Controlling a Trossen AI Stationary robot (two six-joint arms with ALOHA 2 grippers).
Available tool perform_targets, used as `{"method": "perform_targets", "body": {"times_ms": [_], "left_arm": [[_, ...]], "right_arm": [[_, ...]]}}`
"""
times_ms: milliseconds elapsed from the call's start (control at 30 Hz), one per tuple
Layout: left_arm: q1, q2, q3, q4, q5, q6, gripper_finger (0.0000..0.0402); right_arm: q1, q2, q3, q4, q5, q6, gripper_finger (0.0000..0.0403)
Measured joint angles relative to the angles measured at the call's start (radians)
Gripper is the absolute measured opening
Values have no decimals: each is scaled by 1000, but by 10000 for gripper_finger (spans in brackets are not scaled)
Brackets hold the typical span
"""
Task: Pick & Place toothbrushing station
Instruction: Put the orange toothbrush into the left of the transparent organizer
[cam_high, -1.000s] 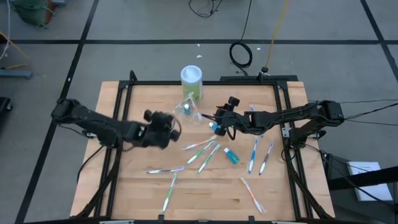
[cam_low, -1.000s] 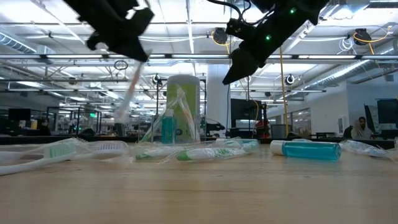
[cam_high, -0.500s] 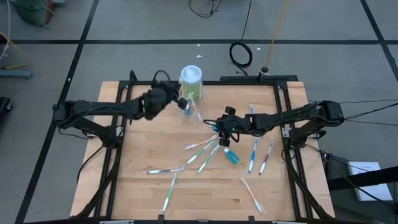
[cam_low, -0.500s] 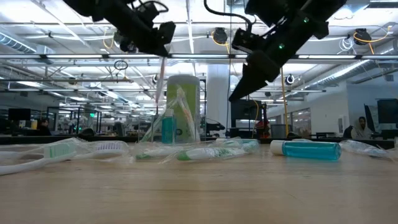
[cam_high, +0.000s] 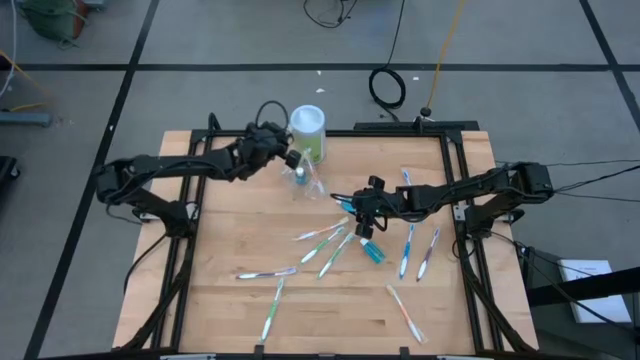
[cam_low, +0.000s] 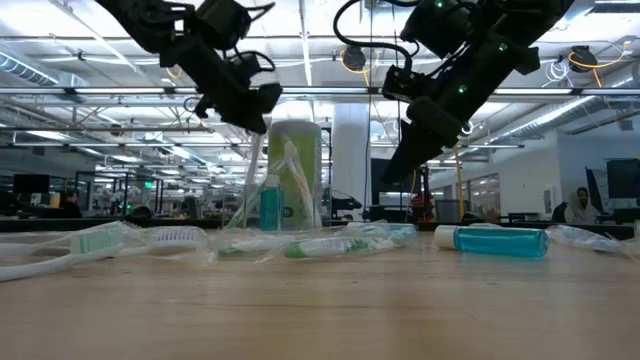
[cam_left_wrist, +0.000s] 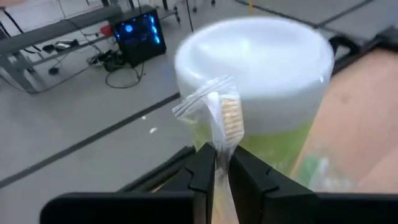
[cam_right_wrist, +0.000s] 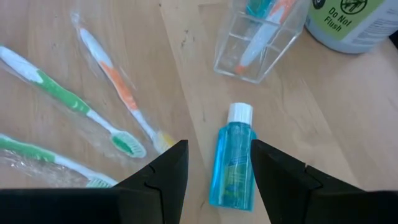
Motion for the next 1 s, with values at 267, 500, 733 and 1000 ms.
{"method": "perform_targets", "body": {"times_ms": [267,500,733,1000], "left_arm": [[-3,34,0,-74,4,36,42],[-3,33,0,-127,9,25,42],[-4,33,0,-177,15,47,49],[-8,33,0,-224,33,47,150]], "right_arm": [[0,0,0,-1,0,-1,165],[0,0,0,-2,0,-32,165],[0,0,0,-2,1,-107,165],[-3,0,0,-2,2,-117,191]]}}
